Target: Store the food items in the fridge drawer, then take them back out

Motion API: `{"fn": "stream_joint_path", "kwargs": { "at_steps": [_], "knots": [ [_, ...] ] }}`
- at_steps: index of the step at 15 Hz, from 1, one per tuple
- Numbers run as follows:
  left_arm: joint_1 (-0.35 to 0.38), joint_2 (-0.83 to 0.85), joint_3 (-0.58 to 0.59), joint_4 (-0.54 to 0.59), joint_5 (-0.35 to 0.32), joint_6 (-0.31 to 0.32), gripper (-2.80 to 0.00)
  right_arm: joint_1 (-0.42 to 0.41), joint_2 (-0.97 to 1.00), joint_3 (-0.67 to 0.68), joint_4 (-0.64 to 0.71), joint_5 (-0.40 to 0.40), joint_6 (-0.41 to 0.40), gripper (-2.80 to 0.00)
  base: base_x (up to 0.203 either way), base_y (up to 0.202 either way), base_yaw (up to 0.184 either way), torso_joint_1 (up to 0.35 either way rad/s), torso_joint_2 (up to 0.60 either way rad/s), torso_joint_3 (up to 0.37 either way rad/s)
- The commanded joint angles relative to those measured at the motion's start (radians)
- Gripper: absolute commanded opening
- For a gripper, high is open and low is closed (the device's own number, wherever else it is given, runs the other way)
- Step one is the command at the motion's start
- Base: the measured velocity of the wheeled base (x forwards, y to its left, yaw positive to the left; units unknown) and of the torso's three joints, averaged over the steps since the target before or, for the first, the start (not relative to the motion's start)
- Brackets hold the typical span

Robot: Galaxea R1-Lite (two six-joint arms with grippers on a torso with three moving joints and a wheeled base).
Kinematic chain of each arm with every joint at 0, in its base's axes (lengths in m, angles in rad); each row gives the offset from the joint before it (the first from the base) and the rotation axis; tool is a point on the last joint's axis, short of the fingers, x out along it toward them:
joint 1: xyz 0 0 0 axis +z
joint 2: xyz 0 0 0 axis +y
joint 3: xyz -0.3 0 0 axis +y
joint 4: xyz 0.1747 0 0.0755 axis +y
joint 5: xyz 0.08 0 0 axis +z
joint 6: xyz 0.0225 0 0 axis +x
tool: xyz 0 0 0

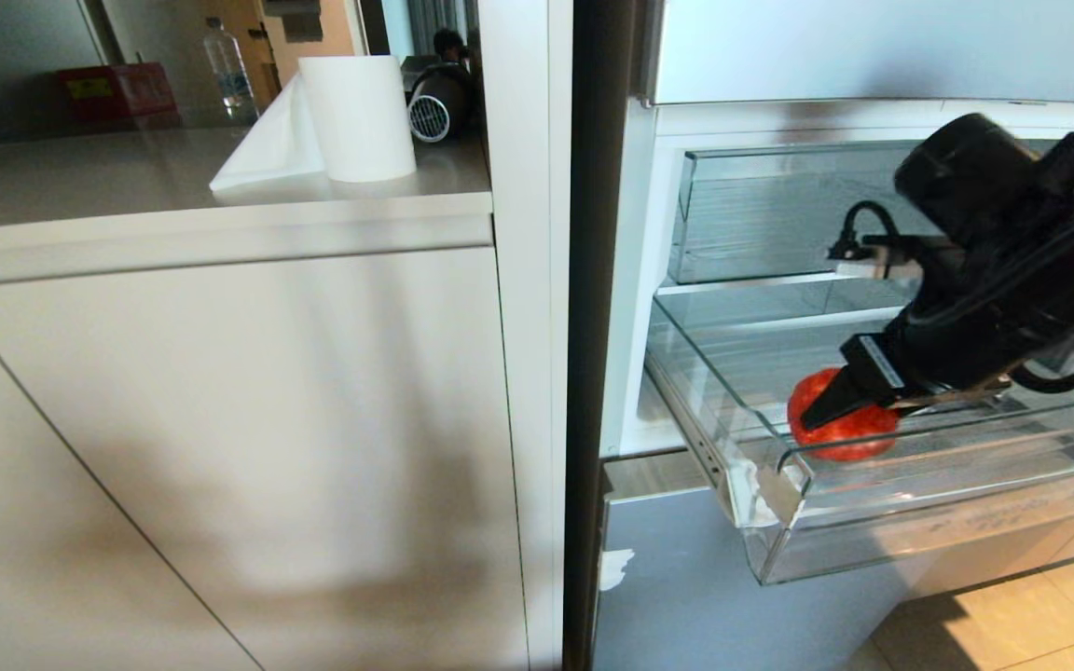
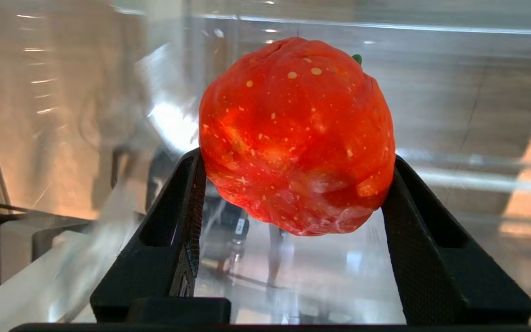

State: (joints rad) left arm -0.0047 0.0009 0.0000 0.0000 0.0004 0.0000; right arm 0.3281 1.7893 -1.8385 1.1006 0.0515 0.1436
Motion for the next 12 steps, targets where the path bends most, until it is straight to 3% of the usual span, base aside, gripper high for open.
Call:
{"fn": "stream_joint_path", "kwargs": {
  "at_steps": [1,3,6,10,12],
  "knots": [
    [-0.001,0.001,0.0,0.0,0.0,0.0,-2.8,0.0,-0.185,0.033,0.001,0.003,0.0,-2.8,0.0,0.0,0.0,0.0,0.0,0.0],
    [-0.001,0.001,0.0,0.0,0.0,0.0,-2.8,0.0,-0.337,0.101,-0.043,0.007,0.002,-2.8,0.0,0.0,0.0,0.0,0.0,0.0],
    [-0.001,0.001,0.0,0.0,0.0,0.0,-2.8,-0.001,-0.633,0.311,-0.244,0.007,0.002,-2.8,0.0,0.0,0.0,0.0,0.0,0.0],
    [0.0,0.001,0.0,0.0,0.0,0.0,-2.8,-0.038,-1.038,0.802,-0.669,0.004,-0.002,-2.8,0.0,0.0,0.0,0.0,0.0,0.0],
    [-0.001,0.001,0.0,0.0,0.0,0.0,-2.8,-0.074,-1.231,0.99,-0.798,0.004,-0.023,-2.8,0.0,0.0,0.0,0.0,0.0,0.0]
  ]
}}
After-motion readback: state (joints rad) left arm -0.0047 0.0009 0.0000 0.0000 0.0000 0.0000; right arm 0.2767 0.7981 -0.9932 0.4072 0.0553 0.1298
